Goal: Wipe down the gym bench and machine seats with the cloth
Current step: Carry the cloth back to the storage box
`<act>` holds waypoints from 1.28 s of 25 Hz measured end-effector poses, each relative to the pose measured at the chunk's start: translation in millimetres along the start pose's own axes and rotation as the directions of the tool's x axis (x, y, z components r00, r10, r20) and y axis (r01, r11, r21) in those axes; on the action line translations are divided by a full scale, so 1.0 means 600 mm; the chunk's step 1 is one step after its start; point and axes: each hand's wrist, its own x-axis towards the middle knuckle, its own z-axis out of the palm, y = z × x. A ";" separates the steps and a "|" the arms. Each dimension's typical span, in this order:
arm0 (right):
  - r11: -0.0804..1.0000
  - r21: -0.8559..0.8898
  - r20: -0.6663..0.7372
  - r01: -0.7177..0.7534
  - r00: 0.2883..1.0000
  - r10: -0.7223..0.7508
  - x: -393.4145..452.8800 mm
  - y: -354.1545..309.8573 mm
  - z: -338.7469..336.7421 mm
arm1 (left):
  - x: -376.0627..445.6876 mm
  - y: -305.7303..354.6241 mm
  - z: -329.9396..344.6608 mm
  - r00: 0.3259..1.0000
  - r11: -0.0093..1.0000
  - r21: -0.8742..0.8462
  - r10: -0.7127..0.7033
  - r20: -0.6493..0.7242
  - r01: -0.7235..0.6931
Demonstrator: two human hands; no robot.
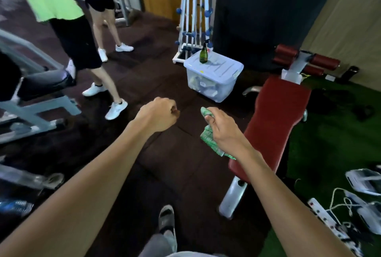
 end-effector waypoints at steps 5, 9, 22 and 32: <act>0.987 0.049 -0.080 -0.155 0.984 0.159 0.233 0.019 0.000 | 0.302 -0.018 -0.063 0.986 0.985 0.085 0.143 0.088 -0.151; 0.964 0.069 -0.160 -0.255 0.951 0.263 0.445 0.097 -0.017 | 0.564 -0.003 -0.066 0.947 0.954 0.111 0.253 0.196 -0.278; 0.908 0.079 -0.170 -0.411 0.892 0.419 1.122 0.362 -0.122 | 1.318 0.031 -0.103 0.906 0.940 0.085 0.289 0.311 -0.329; 0.695 0.067 -0.105 -0.716 0.687 0.719 1.546 0.733 0.048 | 1.918 -0.025 0.177 0.700 0.849 0.095 0.360 0.617 -0.520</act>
